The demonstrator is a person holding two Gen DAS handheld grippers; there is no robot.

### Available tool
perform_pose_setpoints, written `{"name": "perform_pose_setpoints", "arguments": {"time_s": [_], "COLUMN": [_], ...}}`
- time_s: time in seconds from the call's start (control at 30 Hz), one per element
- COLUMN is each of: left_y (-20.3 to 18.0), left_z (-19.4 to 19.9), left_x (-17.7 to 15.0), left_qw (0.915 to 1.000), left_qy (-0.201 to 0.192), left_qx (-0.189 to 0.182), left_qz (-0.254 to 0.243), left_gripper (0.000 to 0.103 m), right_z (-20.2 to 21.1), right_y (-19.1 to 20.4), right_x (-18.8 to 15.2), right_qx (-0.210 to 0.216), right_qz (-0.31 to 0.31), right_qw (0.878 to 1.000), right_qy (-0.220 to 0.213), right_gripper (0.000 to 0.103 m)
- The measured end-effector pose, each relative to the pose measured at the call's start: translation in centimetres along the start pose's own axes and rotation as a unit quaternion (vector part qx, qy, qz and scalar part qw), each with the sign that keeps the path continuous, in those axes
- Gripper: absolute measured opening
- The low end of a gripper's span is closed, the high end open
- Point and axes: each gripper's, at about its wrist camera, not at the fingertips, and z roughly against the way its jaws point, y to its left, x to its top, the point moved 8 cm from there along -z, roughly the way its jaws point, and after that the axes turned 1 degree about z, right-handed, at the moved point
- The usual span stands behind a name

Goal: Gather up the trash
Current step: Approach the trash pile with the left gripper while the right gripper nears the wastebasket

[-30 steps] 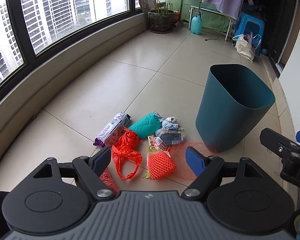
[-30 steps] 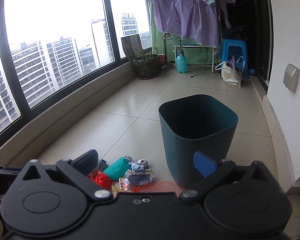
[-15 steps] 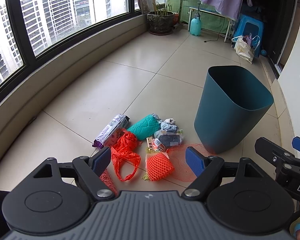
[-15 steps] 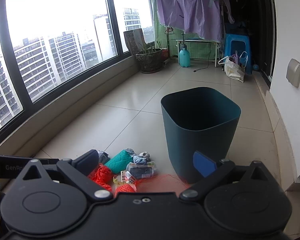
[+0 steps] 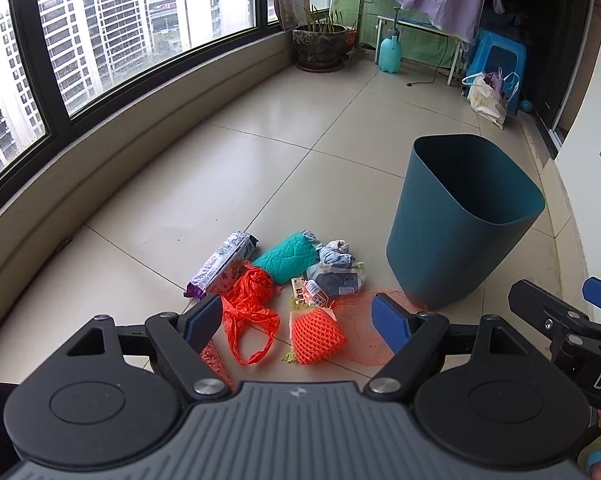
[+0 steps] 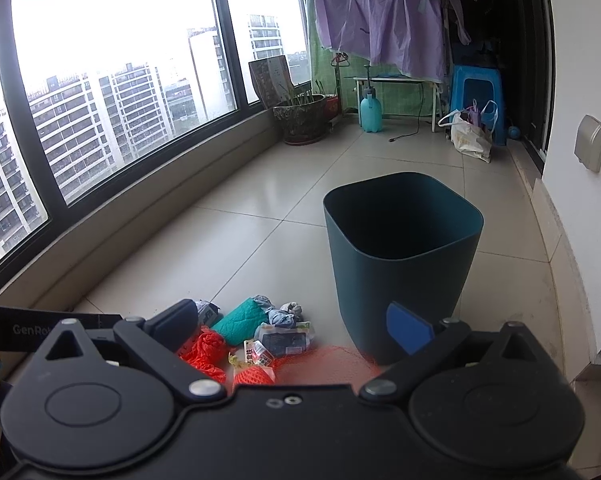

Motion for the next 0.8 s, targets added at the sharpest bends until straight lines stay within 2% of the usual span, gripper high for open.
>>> {"name": "perform_pose_setpoints", "arguments": {"time_s": [0.17,0.27,0.47,0.7,0.8], "left_y": [-1.0,-1.8,-3.0,-2.7,-2.4], "left_z": [0.4,0.1,-2.0,-3.9,-5.1], "left_x": [1.0,1.6,2.0,4.2,5.2], "left_qw": [0.9999,0.9995,0.9996,0.9994,0.9994], "left_qy": [-0.008,-0.026,0.001,0.005,0.019], "left_qx": [-0.008,0.003,-0.009,0.007,0.006], "left_qz": [-0.003,-0.018,-0.026,-0.032,-0.027], "left_gripper": [0.082,0.082,0.082,0.082,0.082], "right_z": [0.7,1.0,0.4,-2.7,-4.9], "right_y": [-0.5,-1.1,-2.5,-5.3,-6.7], "right_x": [0.8,1.2,1.9,6.6,8.7], "right_qx": [0.000,0.000,-0.005,-0.029,-0.038], "right_qz": [0.000,-0.002,0.011,0.057,0.074], "right_qw": [1.000,1.000,1.000,0.998,0.996], "right_qy": [-0.010,-0.009,0.015,0.019,0.023], "right_gripper": [0.101,0.101,0.101,0.101,0.101]}}
